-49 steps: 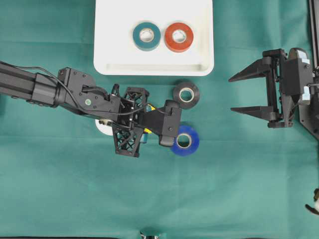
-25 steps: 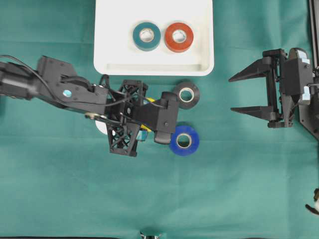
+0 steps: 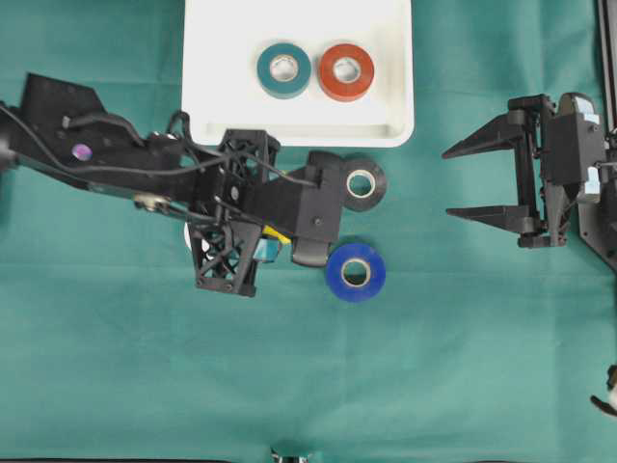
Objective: Pick up the tape from a random location and place it into the white case.
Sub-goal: 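Close the left gripper on the yellow tape rim and lift, then carry the yellow tape with the left gripper into the tray's left side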
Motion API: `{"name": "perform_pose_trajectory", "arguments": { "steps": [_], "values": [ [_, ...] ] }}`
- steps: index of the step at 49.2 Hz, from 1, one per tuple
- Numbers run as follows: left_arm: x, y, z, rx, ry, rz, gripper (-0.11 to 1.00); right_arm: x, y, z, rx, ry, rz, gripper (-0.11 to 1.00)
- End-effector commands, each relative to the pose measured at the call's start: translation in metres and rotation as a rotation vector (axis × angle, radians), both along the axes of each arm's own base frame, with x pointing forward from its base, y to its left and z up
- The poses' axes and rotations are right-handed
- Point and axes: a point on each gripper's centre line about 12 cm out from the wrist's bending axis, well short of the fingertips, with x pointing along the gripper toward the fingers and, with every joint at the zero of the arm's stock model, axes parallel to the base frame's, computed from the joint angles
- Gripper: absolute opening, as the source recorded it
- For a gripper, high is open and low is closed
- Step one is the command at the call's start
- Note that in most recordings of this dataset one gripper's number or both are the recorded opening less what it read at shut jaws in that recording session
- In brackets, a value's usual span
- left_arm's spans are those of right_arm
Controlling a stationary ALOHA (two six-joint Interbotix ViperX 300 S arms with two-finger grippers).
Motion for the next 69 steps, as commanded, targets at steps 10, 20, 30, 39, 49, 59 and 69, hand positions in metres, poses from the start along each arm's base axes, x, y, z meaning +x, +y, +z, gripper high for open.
{"name": "perform_pose_trajectory", "arguments": {
  "steps": [10, 20, 30, 39, 49, 59, 69],
  "values": [
    [-0.018, 0.007, 0.076, -0.007, -0.135, 0.008, 0.24, 0.005, 0.000, 0.010, -0.001, -0.031, 0.000, 0.82],
    [-0.028, 0.012, 0.091, -0.011, -0.159, 0.021, 0.24, 0.005, 0.000, 0.010, -0.002, -0.031, 0.001, 0.82],
    [-0.028, 0.013, 0.090, -0.010, -0.158, 0.023, 0.24, 0.005, 0.000, 0.010, -0.002, -0.032, 0.001, 0.82],
    [-0.029, 0.013, 0.090, -0.010, -0.156, 0.023, 0.24, 0.006, 0.000, 0.010, -0.002, -0.034, 0.001, 0.82],
    [-0.029, 0.013, 0.090, -0.010, -0.158, 0.023, 0.24, 0.006, 0.000, 0.010, -0.002, -0.034, 0.001, 0.82],
    [-0.029, 0.014, 0.090, -0.010, -0.156, 0.026, 0.24, 0.005, 0.000, 0.010, -0.002, -0.029, 0.001, 0.82],
    [-0.028, 0.028, 0.088, -0.007, -0.152, 0.061, 0.24, 0.005, 0.000, 0.010, -0.002, -0.029, 0.001, 0.82]
  ]
}}
